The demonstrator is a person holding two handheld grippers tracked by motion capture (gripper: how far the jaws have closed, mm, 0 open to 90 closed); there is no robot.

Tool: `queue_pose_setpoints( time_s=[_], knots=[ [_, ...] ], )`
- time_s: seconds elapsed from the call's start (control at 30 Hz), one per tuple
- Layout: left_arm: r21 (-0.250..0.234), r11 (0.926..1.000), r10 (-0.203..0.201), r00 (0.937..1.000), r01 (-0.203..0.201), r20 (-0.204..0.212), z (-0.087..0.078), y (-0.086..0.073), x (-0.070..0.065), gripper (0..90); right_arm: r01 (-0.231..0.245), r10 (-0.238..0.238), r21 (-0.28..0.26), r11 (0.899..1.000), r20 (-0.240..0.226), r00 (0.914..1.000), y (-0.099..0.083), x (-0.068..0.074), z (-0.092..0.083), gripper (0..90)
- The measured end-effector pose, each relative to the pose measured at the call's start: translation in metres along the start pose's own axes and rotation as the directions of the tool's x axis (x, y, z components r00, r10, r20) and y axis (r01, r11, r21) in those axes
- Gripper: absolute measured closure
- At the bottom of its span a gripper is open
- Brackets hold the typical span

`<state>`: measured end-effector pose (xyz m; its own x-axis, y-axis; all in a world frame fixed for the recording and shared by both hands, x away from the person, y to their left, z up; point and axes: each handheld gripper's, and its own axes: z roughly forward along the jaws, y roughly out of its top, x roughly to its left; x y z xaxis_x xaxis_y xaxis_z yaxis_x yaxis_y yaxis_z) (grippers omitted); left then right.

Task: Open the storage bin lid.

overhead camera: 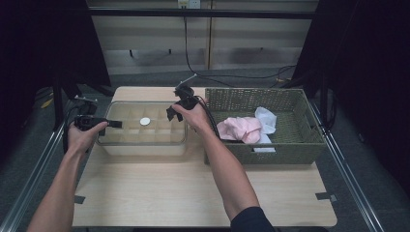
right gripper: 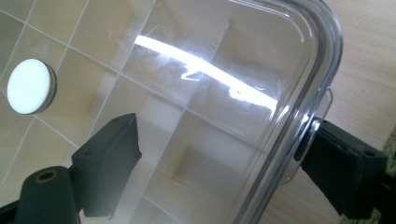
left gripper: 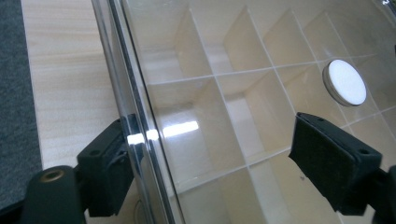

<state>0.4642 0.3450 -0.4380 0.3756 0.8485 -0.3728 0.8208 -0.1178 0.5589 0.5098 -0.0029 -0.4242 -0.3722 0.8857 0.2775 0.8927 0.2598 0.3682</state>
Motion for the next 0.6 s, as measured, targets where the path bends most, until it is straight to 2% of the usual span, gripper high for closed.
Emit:
queue_pose_setpoints(
  time_s=[0.13,0.2,0.4,0.5,0.6],
  knots=[
    [-0.012,0.9997,-0.020,0.9997,0.020,0.014,-0.002,-0.001,0.004,22.1,-0.050,0.050,-0.028,0.998,0.002,0.9987,0.000,-0.004,-0.004,26.9],
    [-0.014,0.9998,-0.016,0.9998,0.017,0.012,-0.003,-0.002,0.003,22.8,-0.076,0.076,-0.043,0.996,0.002,0.9971,-0.001,-0.006,-0.006,29.1],
    [-0.022,0.9996,-0.017,0.9998,0.017,0.007,-0.005,-0.003,0.003,24.8,-0.079,0.079,-0.055,0.995,-0.007,0.9968,-0.003,-0.008,-0.009,33.8],
    [-0.036,0.9992,-0.017,0.9999,0.017,0.003,-0.008,-0.003,0.002,27.7,-0.074,0.073,-0.048,0.996,-0.018,0.9972,-0.004,-0.010,-0.012,35.6],
    [-0.039,0.9992,-0.011,0.9999,0.011,-0.004,-0.010,-0.005,0.002,30.9,-0.088,0.086,-0.057,0.995,-0.022,0.9960,-0.006,-0.012,-0.014,38.1]
  ],
)
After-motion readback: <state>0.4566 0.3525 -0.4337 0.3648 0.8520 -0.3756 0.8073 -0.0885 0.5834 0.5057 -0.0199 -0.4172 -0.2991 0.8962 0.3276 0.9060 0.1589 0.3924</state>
